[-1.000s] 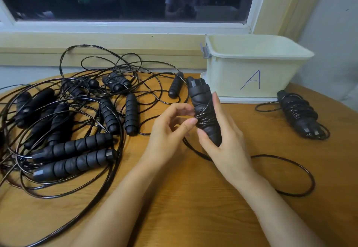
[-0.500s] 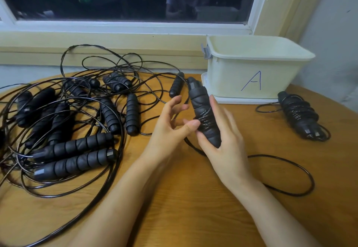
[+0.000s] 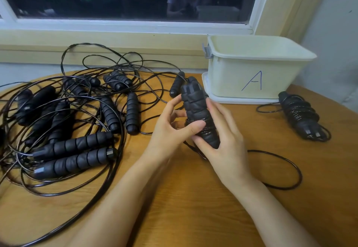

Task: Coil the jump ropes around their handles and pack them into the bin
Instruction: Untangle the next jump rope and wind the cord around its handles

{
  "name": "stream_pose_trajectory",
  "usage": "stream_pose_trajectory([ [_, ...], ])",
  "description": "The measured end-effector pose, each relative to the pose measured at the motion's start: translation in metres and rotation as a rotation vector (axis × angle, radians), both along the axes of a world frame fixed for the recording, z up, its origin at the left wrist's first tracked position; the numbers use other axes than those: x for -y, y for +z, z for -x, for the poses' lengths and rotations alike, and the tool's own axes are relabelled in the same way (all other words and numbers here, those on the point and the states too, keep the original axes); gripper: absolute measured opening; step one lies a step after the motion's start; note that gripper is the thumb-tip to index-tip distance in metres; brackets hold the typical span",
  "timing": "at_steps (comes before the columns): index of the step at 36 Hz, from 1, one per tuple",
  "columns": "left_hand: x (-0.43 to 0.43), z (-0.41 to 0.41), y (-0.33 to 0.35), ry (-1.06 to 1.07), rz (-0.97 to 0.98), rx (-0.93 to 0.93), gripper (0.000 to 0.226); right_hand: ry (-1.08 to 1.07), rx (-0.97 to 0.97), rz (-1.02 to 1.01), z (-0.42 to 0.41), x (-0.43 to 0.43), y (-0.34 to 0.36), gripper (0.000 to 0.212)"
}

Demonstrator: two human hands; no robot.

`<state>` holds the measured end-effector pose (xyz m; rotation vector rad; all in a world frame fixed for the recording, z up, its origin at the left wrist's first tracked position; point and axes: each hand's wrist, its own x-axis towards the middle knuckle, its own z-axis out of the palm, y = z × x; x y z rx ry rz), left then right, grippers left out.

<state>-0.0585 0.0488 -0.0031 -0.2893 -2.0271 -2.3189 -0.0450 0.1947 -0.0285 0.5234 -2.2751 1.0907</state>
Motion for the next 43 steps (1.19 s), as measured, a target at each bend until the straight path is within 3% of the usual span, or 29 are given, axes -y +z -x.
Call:
stream_pose_trajectory([
  [9,0.006,0.003,0.003,-0.046,-0.021,-0.047,0.059,0.147,0.037,0.129,0.005,-0.006,0.002,0.071],
  [19,0.009,0.007,-0.003,0.029,-0.016,-0.083,0.052,0.362,0.304,0.338,0.007,-0.012,0.008,0.067],
  [22,0.008,0.007,-0.007,0.057,-0.014,-0.069,0.054,0.257,0.282,0.265,0.007,-0.009,0.004,0.065],
  [26,0.005,0.008,-0.009,0.127,0.038,-0.097,0.058,0.05,0.103,0.113,0.008,-0.007,-0.002,0.059],
  [30,0.003,0.006,-0.008,0.098,0.051,-0.116,0.051,0.0,0.025,0.129,0.01,-0.007,-0.006,0.049],
  [36,0.007,0.005,-0.005,-0.012,0.048,-0.141,0.061,0.032,0.049,0.218,0.011,-0.011,0.0,0.047],
  [43,0.003,0.004,-0.006,0.048,-0.014,-0.101,0.057,-0.043,0.003,0.044,0.012,-0.01,-0.004,0.05],
])
